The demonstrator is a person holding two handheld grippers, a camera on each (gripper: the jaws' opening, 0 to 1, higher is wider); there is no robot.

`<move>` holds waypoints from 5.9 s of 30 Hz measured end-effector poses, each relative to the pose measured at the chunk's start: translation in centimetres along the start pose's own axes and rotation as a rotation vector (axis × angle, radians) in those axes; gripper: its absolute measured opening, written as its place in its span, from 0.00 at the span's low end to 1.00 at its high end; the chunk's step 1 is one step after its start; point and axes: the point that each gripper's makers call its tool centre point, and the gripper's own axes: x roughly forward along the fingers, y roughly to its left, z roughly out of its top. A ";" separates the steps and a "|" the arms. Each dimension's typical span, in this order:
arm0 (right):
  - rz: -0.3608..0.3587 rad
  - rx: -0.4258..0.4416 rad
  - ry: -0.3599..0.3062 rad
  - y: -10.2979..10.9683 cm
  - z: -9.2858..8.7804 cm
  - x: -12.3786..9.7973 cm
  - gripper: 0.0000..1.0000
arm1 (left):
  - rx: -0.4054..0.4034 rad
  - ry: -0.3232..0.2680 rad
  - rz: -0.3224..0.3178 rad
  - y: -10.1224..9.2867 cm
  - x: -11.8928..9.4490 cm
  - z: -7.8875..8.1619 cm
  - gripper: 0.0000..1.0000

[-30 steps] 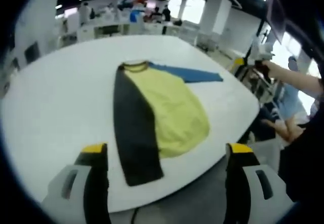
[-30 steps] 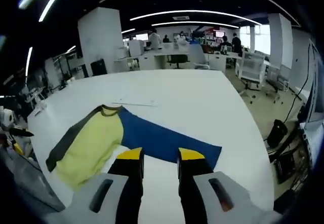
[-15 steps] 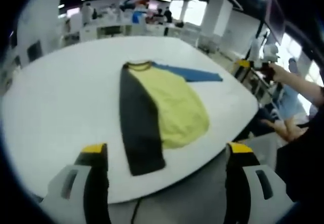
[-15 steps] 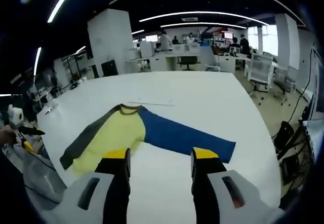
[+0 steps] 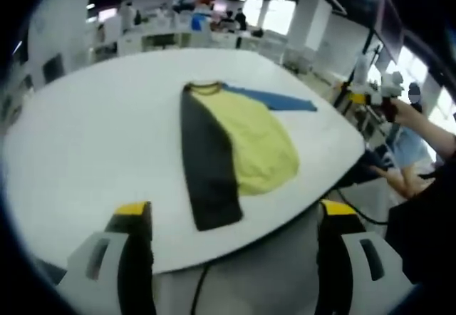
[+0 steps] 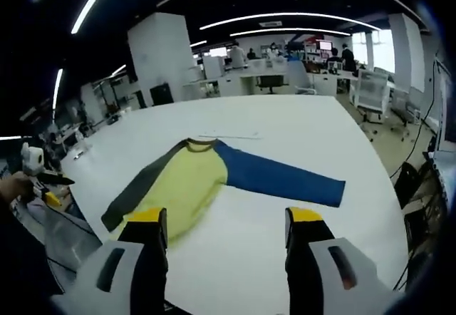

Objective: Fold the garment on the visible template until the final outline fits inside the template.

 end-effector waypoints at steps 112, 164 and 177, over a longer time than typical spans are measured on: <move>0.117 -0.133 0.175 6.9 -4.3 -3.8 1.00 | -0.055 0.197 -0.089 2.0 6.6 -6.4 0.56; 0.277 -0.296 0.236 9.8 -5.7 -1.4 1.00 | -0.026 0.260 -0.062 5.1 10.0 -8.0 0.22; 0.279 -0.293 0.240 10.0 -5.7 -1.1 1.00 | -0.065 0.270 -0.060 5.3 10.0 -8.5 0.11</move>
